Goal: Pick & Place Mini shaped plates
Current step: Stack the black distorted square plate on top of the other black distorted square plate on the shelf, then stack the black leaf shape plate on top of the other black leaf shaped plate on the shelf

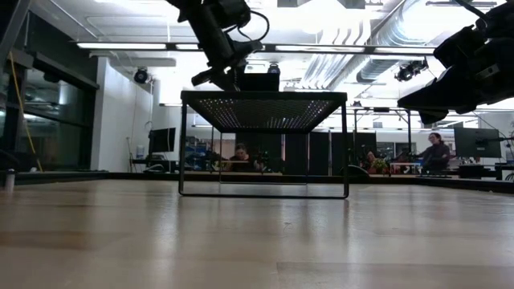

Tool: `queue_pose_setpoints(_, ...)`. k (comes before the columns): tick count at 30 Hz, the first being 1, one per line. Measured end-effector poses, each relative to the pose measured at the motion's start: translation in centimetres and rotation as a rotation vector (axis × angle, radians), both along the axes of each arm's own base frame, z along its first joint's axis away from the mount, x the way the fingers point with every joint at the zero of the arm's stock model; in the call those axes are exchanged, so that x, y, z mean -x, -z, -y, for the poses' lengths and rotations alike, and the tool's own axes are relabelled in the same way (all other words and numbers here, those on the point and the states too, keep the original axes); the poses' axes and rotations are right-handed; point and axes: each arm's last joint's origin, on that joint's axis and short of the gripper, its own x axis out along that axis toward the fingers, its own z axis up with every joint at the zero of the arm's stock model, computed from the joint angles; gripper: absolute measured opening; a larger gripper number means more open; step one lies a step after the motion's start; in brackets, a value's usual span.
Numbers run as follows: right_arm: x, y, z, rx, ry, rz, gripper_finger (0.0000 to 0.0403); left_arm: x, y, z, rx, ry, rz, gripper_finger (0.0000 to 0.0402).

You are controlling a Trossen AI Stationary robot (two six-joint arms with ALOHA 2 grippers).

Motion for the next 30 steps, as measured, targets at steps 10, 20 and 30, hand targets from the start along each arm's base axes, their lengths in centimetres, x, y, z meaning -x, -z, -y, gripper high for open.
queue_pose_setpoints(10, 0.0, 0.0, 0.0, 0.0, 0.0, 0.0, 0.0012, 1.4, -2.0, 0.6, -0.089, 0.056, -0.006, 0.0121)
queue_pose_setpoints(20, 0.0, 0.0, 0.0, 0.0, 0.0, 0.0, 0.0012, 3.1, -3.3, 1.5, -0.181, 0.222, -0.101, 0.0123)
queue_pose_setpoints(30, 0.0, 0.0, 0.0, 0.0, 0.0, 0.0, 0.0012, 8.1, -5.4, 6.3, -0.247, 0.545, -0.395, 0.0123)
